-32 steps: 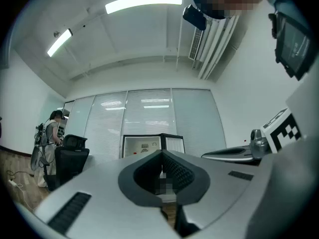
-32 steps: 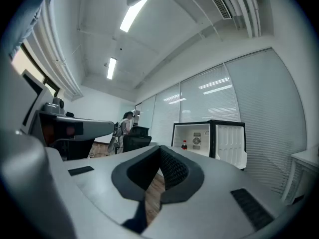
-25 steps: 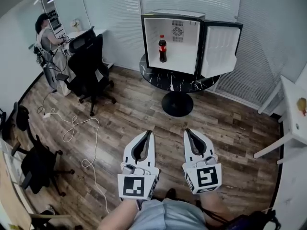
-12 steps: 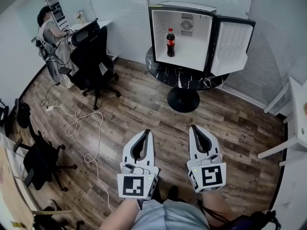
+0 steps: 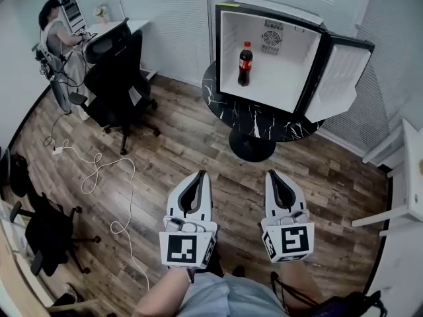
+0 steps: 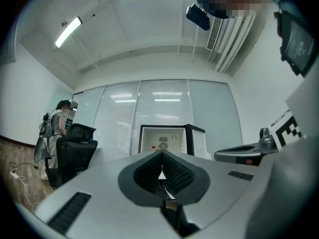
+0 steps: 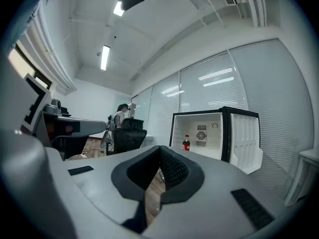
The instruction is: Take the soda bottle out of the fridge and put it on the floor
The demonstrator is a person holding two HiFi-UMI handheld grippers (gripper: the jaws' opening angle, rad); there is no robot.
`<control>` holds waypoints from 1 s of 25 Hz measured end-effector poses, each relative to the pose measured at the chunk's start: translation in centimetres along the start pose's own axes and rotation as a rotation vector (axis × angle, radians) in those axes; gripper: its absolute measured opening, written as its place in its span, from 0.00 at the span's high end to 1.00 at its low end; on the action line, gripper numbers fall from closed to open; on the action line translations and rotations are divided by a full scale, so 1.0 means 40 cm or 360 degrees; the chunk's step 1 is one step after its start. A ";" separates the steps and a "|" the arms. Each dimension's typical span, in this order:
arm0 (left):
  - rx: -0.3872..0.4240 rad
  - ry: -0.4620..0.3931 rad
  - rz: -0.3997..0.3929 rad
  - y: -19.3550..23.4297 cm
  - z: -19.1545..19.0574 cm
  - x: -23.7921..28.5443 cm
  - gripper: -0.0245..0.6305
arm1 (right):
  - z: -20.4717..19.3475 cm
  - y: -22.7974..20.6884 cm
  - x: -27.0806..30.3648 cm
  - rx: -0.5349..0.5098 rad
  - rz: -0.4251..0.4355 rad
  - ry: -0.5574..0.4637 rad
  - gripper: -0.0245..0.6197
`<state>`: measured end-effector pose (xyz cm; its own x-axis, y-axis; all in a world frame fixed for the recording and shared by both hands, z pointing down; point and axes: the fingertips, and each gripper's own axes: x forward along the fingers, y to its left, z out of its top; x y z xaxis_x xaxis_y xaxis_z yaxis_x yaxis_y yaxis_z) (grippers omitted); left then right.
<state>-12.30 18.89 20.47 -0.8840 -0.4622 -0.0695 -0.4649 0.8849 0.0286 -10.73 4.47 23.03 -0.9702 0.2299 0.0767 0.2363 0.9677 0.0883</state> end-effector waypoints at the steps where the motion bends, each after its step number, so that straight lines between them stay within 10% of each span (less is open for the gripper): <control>1: 0.0005 -0.0005 -0.0013 0.022 0.004 0.034 0.94 | 0.011 -0.005 0.036 -0.0002 -0.0015 -0.0005 0.94; 25: 0.0019 0.0032 -0.0391 0.124 -0.025 0.499 0.94 | 0.045 -0.171 0.401 0.0057 -0.0307 -0.0022 0.94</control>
<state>-32.28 14.00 20.21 -0.7455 -0.6644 -0.0531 -0.6654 0.7465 0.0013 -28.01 1.72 21.86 -0.9980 0.0413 0.0478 0.0443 0.9969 0.0643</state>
